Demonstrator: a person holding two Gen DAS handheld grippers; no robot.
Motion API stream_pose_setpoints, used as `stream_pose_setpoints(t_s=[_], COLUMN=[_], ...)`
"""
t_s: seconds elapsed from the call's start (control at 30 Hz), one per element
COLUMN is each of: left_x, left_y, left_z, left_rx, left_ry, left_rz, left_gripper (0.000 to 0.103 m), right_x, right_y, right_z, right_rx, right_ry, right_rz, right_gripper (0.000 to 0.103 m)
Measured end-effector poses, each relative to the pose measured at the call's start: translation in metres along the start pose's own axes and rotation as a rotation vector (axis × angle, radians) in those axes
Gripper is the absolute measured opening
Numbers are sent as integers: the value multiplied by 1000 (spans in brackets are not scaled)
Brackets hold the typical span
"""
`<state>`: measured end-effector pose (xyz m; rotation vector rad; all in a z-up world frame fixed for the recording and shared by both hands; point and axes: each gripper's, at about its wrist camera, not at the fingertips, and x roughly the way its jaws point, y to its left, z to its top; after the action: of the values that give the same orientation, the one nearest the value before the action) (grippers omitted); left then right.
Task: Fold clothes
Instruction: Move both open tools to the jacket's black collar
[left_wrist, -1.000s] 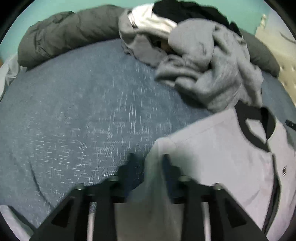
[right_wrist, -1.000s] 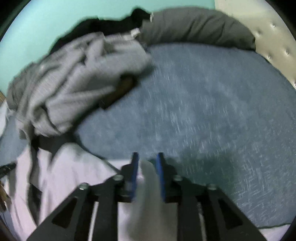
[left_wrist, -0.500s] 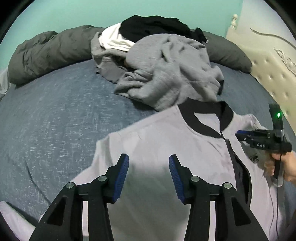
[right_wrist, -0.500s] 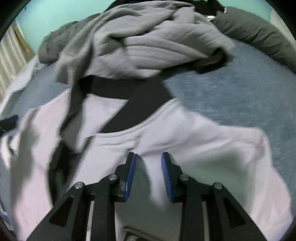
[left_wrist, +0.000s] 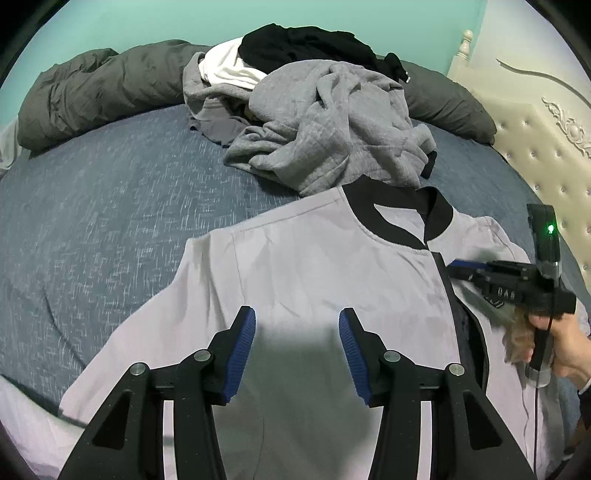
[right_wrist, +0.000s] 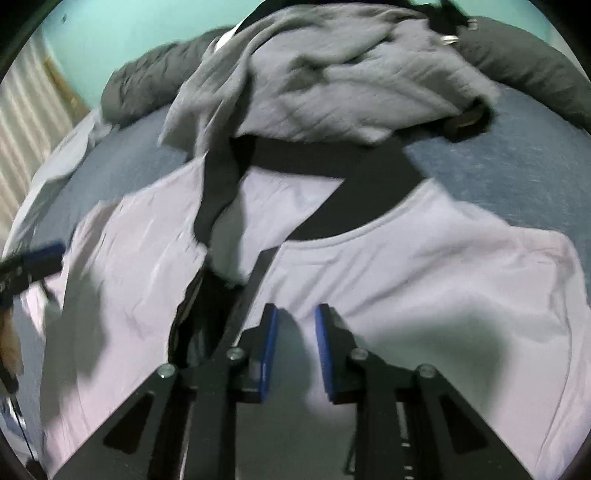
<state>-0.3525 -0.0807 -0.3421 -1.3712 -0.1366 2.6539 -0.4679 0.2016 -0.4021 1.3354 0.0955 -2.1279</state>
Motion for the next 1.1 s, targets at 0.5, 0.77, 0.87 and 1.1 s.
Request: stream_pose_setpoints(t_s=[0.5, 0.77, 0.87, 1.1], left_x=[25, 100, 122, 163], left_y=[-66, -145, -157, -170], left_z=[17, 67, 85, 112], left_rx=[44, 48, 12, -20], left_ry=[16, 77, 81, 110], left_rz=[-157, -269, -265, -246], left_gripper=[66, 68, 69, 69], right_x=[-85, -75, -71, -58], right_y=[-89, -148, -168, -179], right_z=[17, 25, 22, 18], right_rx=[122, 96, 103, 93], right_ry=[-174, -116, -97, -92], right_rz=[-127, -185, -178, -117], right_gripper=[36, 46, 46, 46])
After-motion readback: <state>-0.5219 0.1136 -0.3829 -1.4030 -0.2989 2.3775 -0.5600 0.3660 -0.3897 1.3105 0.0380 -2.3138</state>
